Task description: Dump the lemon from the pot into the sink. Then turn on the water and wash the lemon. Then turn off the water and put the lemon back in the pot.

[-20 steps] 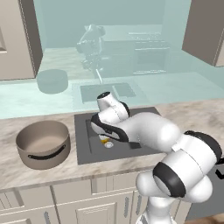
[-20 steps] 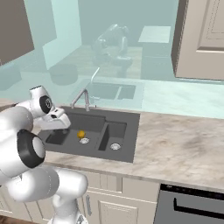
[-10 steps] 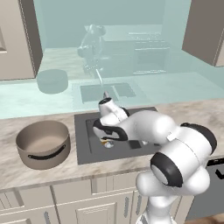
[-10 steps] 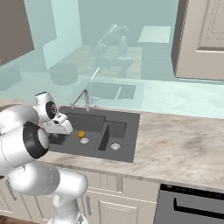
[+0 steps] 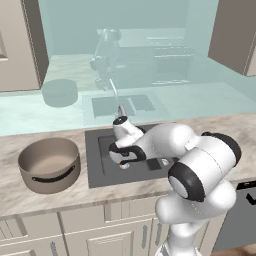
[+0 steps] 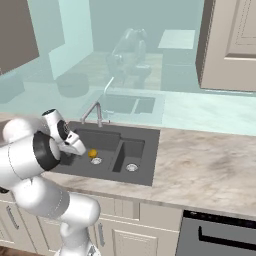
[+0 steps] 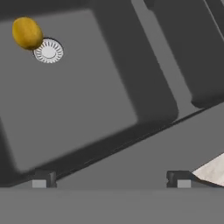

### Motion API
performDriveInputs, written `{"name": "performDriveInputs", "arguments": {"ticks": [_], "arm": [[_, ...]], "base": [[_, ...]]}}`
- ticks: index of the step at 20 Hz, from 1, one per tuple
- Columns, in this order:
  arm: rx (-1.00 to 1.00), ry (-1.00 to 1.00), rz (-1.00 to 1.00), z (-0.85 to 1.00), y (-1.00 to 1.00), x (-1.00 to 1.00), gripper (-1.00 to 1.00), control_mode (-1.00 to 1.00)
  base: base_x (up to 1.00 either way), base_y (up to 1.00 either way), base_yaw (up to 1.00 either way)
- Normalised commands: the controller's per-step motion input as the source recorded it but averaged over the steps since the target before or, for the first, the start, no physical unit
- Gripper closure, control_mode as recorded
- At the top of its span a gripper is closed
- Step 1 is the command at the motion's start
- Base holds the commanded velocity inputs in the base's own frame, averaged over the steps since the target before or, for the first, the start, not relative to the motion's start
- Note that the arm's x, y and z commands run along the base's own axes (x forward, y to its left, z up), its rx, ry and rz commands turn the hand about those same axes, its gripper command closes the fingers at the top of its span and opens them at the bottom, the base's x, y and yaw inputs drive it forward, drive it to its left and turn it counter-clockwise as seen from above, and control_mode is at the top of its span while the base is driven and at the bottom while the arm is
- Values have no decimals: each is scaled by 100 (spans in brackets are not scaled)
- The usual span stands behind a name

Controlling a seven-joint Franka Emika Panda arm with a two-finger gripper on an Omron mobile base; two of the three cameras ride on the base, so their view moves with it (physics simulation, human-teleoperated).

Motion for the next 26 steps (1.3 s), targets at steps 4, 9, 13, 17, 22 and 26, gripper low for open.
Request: {"name": "performDriveInputs", "arguments": {"ticks": [4,9,13,17,22,26], "arm": [[0,-6,0,-18,0,36,-100,-100],[0,0,0,-18,0,36,-100,-100],[0,0,0,-12,0,43,-100,-100],[0,0,0,-15,0,39,-100,-100],[0,0,0,-20,0,27,-100,-100],[0,-1,0,-23,1,15,-100,-100]], "base": [[0,0,0],[0,0,0],[0,0,0],[0,0,0],[0,0,0],[0,0,0]]}}
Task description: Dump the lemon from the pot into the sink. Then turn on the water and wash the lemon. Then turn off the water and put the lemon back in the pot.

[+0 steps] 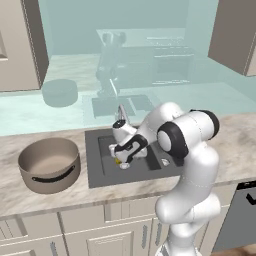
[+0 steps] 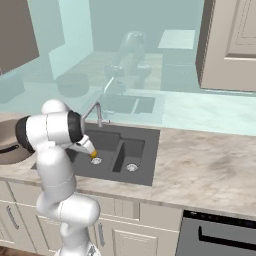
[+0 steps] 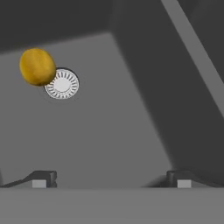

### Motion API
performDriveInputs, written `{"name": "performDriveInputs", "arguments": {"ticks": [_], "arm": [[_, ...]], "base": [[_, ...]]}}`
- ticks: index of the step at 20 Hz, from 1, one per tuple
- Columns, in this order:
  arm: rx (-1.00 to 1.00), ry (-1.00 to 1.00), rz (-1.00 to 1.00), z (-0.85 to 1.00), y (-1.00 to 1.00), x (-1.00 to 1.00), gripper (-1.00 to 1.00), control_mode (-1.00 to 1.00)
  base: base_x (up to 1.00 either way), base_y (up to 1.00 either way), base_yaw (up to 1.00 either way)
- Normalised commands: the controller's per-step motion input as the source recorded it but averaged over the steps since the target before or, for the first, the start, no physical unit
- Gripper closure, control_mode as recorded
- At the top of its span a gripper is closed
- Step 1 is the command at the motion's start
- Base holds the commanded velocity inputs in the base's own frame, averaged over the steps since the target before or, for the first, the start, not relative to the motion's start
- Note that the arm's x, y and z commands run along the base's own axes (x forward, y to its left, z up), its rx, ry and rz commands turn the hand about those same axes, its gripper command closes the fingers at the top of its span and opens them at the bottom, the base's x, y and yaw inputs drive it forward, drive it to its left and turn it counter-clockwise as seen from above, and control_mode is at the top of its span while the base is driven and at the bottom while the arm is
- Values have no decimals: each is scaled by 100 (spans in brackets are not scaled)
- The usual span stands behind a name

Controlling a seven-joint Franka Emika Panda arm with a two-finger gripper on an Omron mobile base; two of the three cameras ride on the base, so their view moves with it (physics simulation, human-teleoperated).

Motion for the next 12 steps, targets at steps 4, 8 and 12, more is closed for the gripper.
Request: {"name": "performDriveInputs", "arguments": {"ticks": [4,8,12], "arm": [[0,-3,0,-28,7,18,-100,-100],[0,-2,0,-28,10,29,-100,-100],[0,-2,0,-24,12,34,-100,-100]], "base": [[0,0,0],[0,0,0],[0,0,0]]}}
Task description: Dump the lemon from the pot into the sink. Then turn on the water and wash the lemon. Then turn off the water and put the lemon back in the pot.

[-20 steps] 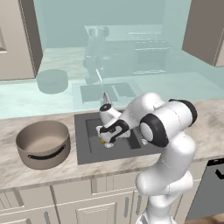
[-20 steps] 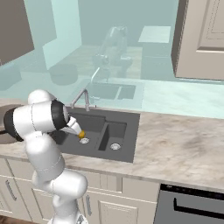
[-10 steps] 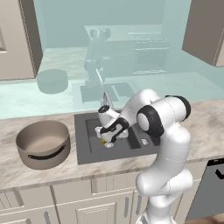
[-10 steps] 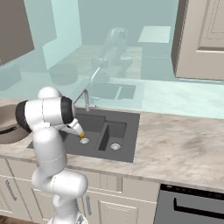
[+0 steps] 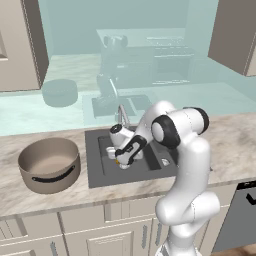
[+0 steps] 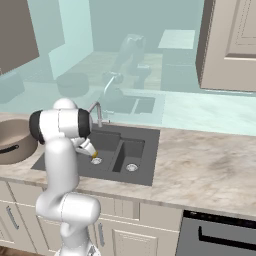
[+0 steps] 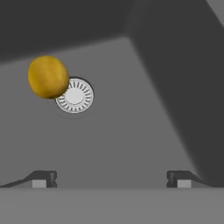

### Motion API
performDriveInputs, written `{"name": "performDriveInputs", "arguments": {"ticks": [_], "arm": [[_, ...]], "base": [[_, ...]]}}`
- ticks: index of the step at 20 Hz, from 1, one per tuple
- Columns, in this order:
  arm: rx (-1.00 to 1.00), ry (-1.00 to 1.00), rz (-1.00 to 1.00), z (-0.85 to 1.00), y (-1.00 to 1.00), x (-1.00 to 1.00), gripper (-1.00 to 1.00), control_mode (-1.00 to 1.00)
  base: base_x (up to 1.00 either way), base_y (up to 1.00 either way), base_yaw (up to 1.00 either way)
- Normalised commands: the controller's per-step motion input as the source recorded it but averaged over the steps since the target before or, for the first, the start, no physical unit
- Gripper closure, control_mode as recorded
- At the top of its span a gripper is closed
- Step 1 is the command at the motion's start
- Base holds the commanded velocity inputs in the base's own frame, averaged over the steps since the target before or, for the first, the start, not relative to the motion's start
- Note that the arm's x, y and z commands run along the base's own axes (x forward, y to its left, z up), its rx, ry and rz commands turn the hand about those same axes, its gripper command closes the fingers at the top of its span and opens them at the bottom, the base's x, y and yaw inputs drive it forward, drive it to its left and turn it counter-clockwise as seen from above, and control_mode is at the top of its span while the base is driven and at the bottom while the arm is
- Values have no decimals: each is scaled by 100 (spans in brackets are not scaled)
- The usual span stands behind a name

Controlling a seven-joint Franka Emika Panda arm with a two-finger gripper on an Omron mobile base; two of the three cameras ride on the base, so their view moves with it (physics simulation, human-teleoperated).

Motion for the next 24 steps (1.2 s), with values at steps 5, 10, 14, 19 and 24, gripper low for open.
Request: {"name": "performDriveInputs", "arguments": {"ticks": [5,10,14,19,24], "arm": [[0,-2,0,-20,9,39,-100,-100],[0,0,0,-19,9,45,-100,-100],[0,0,0,-21,9,50,-100,-100],[0,0,3,-25,2,47,-100,-100],[0,0,4,-29,0,31,-100,-100]], "base": [[0,0,0],[0,0,0],[0,0,0],[0,0,0],[0,0,0]]}}
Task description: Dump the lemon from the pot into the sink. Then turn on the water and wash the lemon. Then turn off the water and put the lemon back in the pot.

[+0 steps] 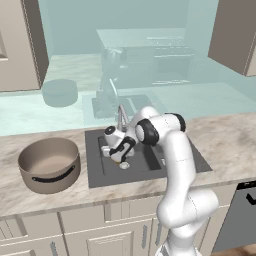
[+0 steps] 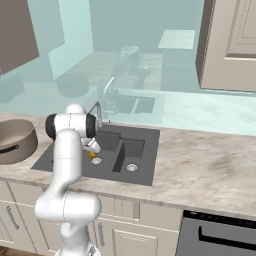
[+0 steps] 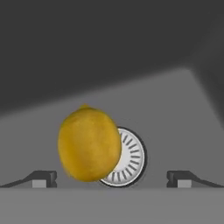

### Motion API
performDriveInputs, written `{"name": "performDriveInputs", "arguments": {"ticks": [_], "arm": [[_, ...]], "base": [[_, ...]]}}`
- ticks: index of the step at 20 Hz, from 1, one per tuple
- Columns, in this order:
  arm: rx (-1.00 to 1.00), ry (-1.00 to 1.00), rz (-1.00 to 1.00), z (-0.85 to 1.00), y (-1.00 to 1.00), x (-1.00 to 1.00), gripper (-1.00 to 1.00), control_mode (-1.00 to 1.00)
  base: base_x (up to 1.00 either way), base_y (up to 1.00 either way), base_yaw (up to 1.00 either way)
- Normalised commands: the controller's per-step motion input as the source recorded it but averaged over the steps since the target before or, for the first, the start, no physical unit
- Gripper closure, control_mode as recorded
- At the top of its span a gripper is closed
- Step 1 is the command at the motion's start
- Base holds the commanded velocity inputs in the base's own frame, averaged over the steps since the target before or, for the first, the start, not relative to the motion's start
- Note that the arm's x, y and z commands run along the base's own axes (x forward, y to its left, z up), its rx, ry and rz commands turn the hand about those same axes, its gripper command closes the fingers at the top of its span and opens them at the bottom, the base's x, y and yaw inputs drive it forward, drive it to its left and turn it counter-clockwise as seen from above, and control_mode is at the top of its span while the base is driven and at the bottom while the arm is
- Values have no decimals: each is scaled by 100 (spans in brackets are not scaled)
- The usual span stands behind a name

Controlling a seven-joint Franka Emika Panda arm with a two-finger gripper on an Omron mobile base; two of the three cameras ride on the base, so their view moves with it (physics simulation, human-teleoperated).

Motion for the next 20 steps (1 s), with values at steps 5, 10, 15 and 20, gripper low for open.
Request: {"name": "performDriveInputs", "arguments": {"ticks": [5,10,15,20], "arm": [[0,0,4,-34,0,29,-100,-100],[0,0,4,-32,0,34,-100,-100],[0,0,3,-35,0,12,-100,-100],[0,1,1,-33,0,0,100,-100]], "base": [[0,0,0],[0,0,0],[0,0,0],[0,0,0]]}}
